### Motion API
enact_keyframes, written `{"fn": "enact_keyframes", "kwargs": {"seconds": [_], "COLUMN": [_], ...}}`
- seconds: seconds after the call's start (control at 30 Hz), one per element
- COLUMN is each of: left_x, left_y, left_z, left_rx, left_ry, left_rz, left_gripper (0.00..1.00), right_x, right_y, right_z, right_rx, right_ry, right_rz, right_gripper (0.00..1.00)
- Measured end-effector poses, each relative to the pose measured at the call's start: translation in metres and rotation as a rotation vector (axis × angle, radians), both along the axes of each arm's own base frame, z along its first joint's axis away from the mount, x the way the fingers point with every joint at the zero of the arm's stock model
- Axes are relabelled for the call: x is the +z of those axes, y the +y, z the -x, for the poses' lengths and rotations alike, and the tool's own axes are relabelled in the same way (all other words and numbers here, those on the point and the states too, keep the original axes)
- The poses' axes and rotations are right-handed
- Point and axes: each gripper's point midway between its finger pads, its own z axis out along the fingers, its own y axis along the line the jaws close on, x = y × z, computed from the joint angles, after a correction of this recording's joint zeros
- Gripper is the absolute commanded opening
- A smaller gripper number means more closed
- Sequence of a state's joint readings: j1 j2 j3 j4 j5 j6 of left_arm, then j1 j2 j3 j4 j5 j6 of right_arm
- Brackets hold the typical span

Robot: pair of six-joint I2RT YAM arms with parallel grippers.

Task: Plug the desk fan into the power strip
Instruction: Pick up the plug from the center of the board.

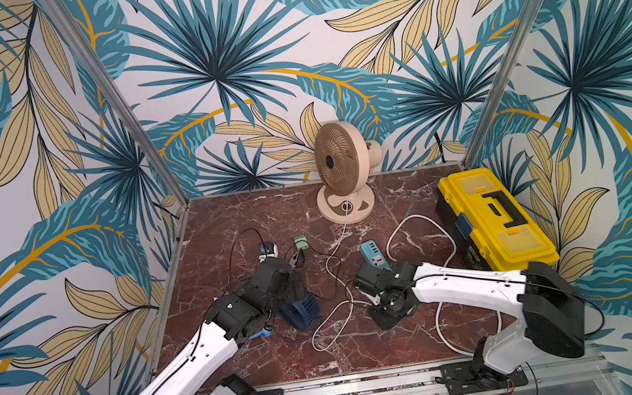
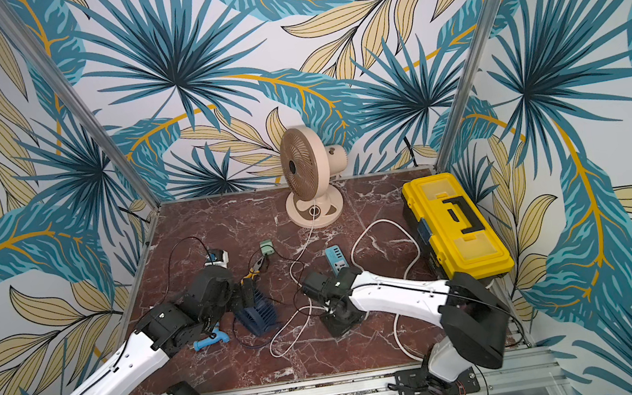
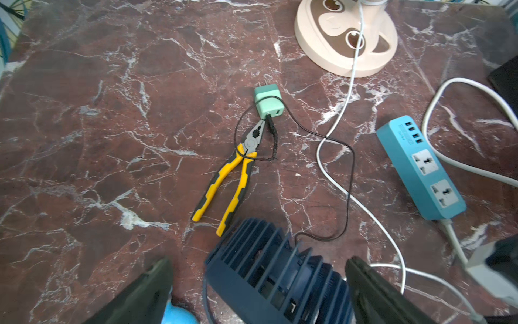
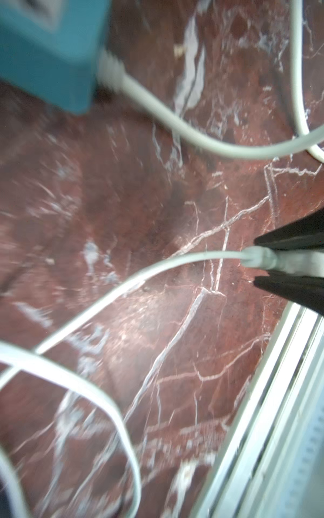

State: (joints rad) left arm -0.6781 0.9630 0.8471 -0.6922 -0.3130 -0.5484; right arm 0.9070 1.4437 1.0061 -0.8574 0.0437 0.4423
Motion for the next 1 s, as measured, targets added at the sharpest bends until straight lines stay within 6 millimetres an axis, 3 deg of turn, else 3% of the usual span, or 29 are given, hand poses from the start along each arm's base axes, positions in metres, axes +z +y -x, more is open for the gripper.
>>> {"fn": "enact_keyframes", "kwargs": {"seconds": [0.3, 0.5, 0.77, 1.0], "left_x": [0.028, 0.038, 0.027, 0.04], "left_y": [-0.045, -0.099, -0.185, -0.217], "left_z": [0.002, 0.004, 0.019, 0.007], "left_rx": [-0.142, -0.291, -0.536, -0.594], "left_ry": [-0.079, -0.114, -0.111, -0.174], "left_rz": [0.161, 0.253, 0.322, 0.347], "left_gripper": [1.0, 0.87, 0.71, 0.58], "right_x": [0.102, 0.147, 0.179, 0.189], "right_y": [-0.022, -0.035, -0.028, -0.022], "right_z": [-0.07, -0.099, -0.111, -0.102], "right_rx": [-0.262, -0.414, -0.51, -0.529], "right_ry": [-0.425, -0.588, -0.613, -0.564], "right_rz": [-0.303, -0.468, -0.67, -0.794], "right_gripper": [0.0, 0.0, 0.0, 0.0]}}
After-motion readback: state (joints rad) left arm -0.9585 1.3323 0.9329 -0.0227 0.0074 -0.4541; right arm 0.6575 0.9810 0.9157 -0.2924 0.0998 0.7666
